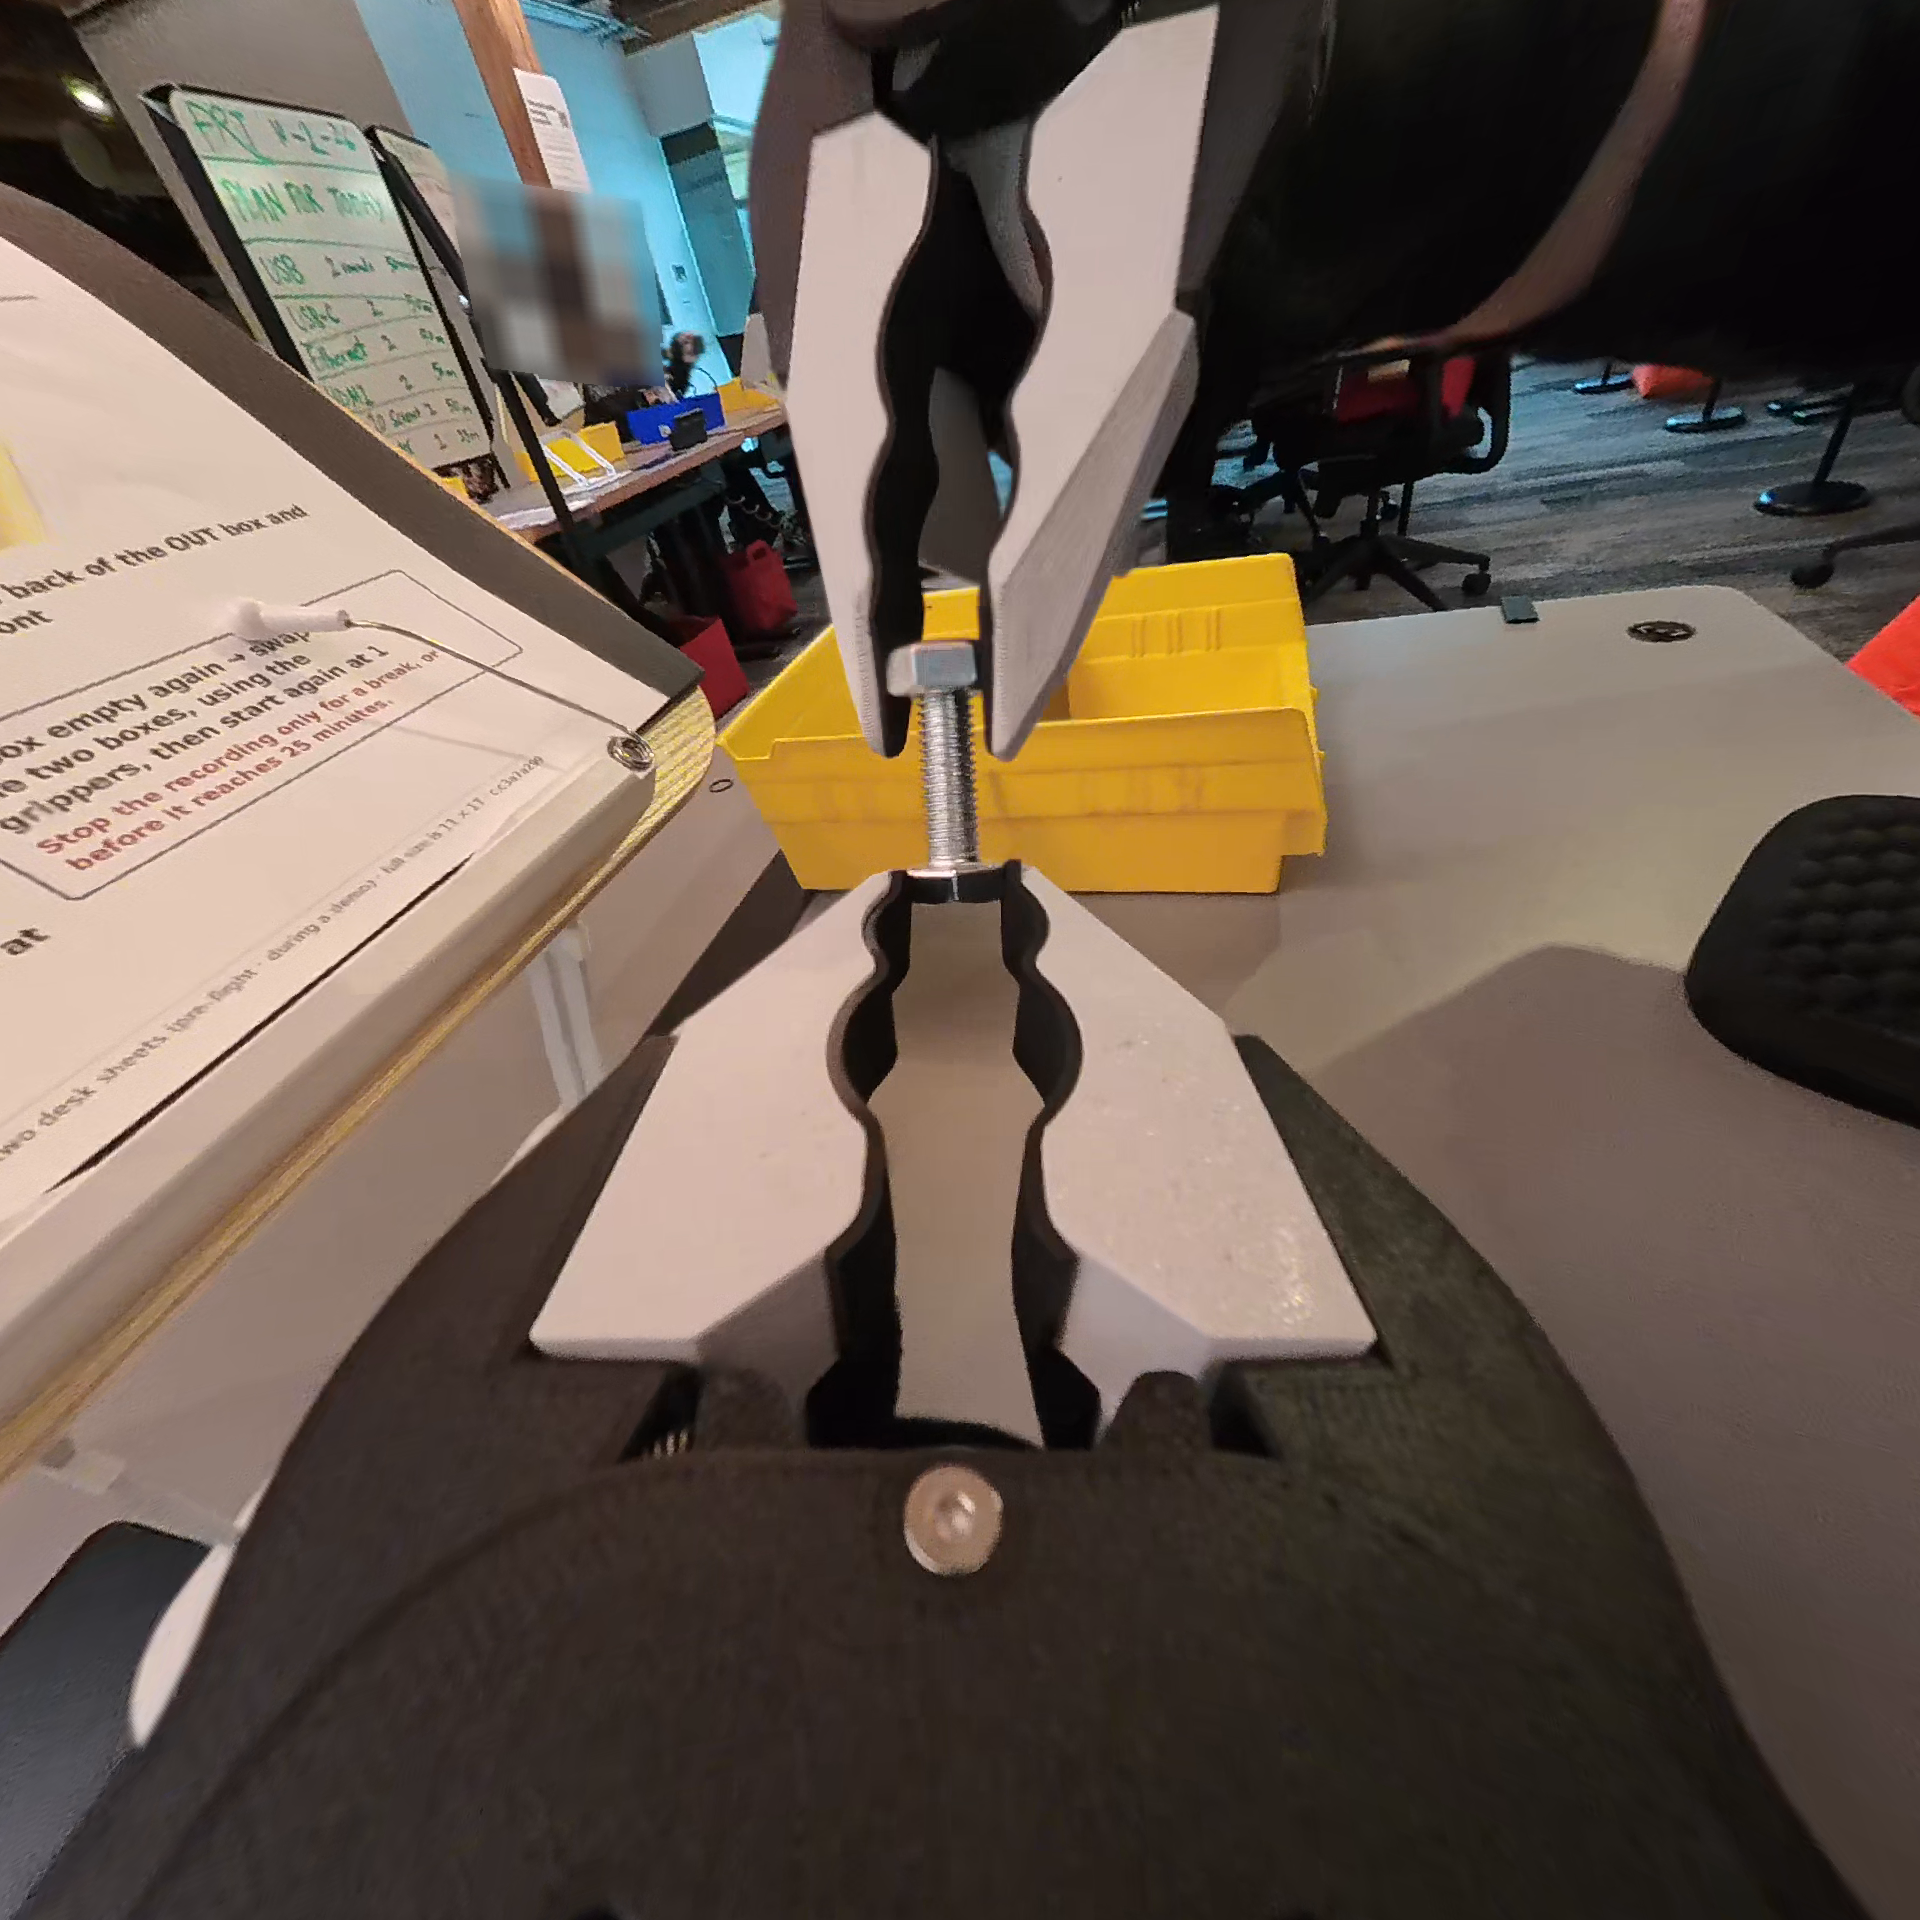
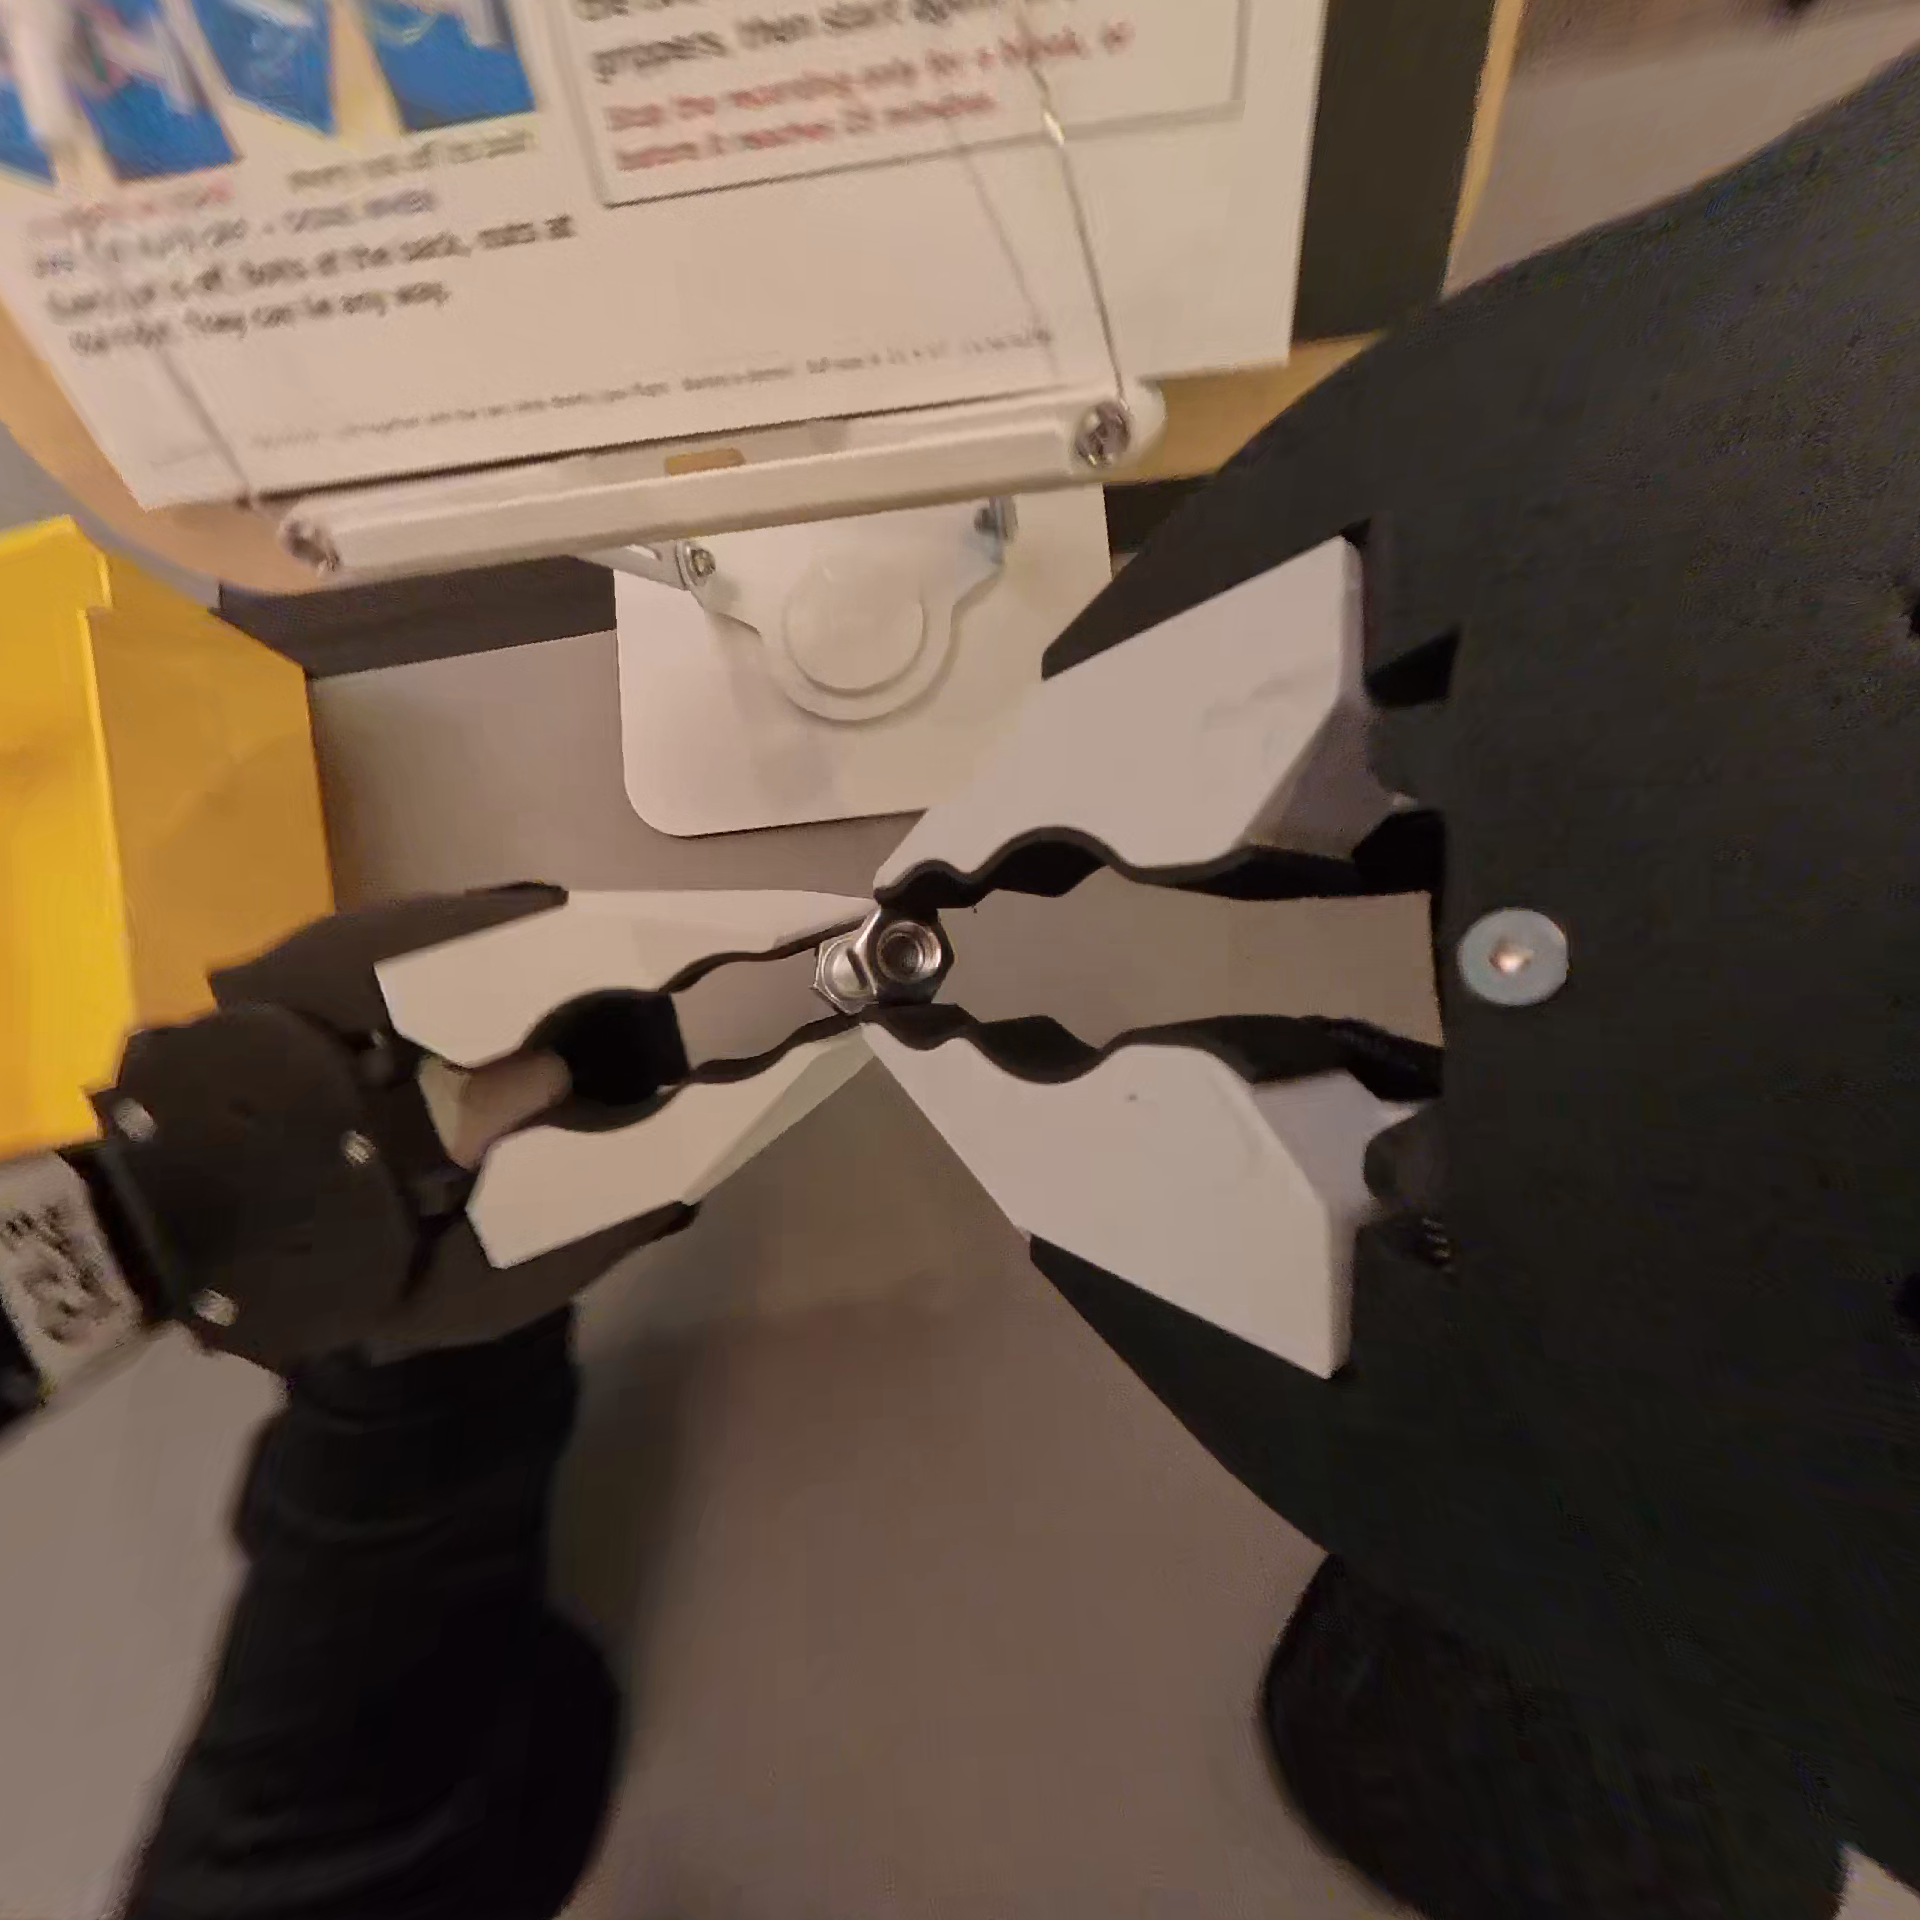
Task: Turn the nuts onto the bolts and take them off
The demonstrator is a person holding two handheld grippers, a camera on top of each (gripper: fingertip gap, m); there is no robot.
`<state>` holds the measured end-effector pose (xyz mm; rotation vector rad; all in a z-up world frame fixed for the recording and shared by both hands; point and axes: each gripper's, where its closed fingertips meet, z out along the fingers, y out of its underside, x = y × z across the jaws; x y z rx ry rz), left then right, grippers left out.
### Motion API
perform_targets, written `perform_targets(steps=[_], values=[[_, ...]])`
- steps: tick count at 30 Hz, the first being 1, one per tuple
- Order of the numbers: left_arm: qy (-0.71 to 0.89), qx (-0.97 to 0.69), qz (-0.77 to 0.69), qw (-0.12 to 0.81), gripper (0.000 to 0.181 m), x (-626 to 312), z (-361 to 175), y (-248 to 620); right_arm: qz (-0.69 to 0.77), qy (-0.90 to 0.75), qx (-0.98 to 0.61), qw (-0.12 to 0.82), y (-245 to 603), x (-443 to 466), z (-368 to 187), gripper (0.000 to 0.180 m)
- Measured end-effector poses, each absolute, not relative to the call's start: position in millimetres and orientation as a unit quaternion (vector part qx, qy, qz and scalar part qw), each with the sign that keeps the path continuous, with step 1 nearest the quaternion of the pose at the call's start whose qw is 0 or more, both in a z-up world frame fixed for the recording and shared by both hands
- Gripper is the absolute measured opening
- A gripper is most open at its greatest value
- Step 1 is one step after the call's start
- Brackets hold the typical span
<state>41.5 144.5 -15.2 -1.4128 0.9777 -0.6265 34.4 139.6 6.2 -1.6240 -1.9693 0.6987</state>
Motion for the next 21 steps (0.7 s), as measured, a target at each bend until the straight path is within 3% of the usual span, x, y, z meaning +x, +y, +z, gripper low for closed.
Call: perform_targets(steps=[1,5,8,21], values=[[0.425,-0.612,-0.281,0.605,0.016,43,-17,143,0.226,-0.754,-0.565,0.248,139,37,5,0.016],[0.422,-0.587,-0.356,0.592,0.016,46,-9,130,-0.030,-0.887,-0.344,0.308,136,45,10,0.016],[0.417,-0.562,-0.411,0.585,0.016,46,5,119,-0.275,-0.891,-0.141,0.332,132,42,27,0.016],[0.405,-0.554,-0.446,0.575,0.016,43,9,117,-0.331,-0.866,-0.085,0.365,136,37,32,0.017]])
